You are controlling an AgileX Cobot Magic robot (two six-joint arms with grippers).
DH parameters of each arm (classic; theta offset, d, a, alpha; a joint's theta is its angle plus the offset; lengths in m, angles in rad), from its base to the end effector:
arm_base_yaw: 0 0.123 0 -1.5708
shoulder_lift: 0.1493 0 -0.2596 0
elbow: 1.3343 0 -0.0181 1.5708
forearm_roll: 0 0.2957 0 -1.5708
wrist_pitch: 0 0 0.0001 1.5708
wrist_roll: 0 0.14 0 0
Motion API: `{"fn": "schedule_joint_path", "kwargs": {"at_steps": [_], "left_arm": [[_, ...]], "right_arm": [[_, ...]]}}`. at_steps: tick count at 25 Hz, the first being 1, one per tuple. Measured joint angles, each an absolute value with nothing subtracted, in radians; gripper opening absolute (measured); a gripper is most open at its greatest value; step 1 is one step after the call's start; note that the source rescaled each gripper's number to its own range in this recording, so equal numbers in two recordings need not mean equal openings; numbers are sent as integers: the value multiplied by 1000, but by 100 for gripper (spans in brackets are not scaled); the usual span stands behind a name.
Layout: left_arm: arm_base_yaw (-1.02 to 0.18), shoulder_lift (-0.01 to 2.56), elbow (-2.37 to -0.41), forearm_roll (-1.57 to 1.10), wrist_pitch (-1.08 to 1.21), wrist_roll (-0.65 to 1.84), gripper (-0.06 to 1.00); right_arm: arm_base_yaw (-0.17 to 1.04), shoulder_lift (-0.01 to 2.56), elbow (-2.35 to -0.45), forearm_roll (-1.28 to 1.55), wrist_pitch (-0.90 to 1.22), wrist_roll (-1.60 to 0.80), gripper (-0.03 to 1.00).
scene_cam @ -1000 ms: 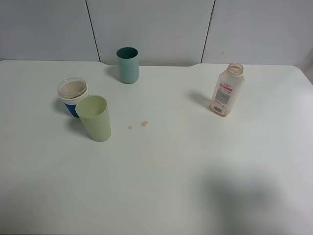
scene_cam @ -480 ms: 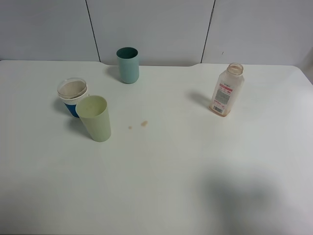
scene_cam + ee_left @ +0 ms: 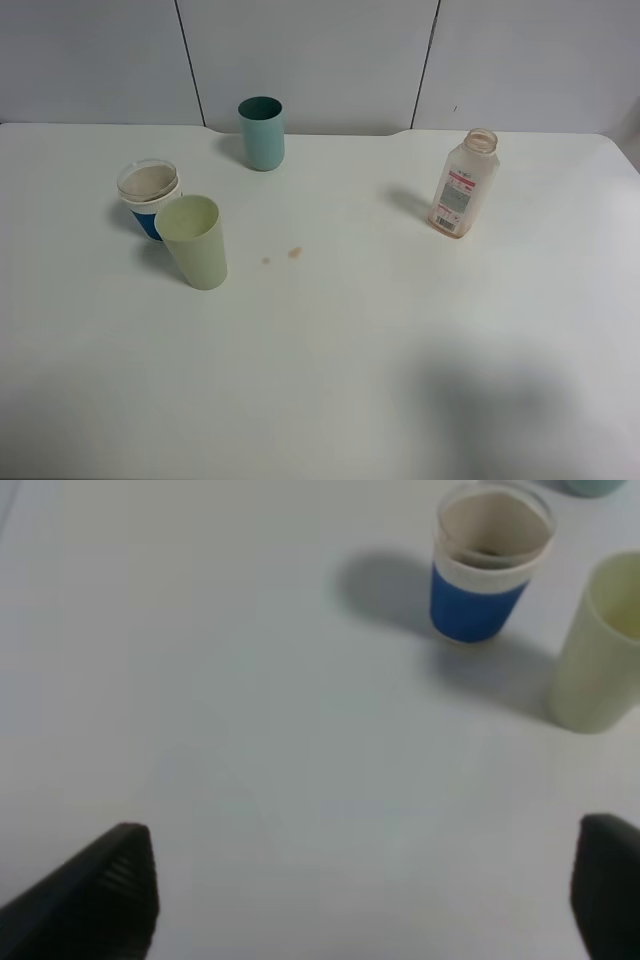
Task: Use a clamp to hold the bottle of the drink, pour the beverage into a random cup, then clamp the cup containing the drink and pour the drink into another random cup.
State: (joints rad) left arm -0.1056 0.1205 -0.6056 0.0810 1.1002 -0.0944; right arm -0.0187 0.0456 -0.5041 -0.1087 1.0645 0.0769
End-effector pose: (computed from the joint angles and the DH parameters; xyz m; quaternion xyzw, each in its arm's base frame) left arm 0.1097 -0.0015 0.2973 0.0028 0.8664 -0.0095 0.4993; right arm 0.1096 -0.0153 0.2733 0.0423 0.8625 -0.0397 0.5027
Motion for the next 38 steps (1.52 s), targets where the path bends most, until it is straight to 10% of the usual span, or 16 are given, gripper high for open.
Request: {"fn": "schedule_joint_path", "kwargs": {"at_steps": [38], "left_arm": [[-93,46,-506,39,1057,-115,96]], "right_arm": [[-19,46,-504,-109,1065,77,93]]}}
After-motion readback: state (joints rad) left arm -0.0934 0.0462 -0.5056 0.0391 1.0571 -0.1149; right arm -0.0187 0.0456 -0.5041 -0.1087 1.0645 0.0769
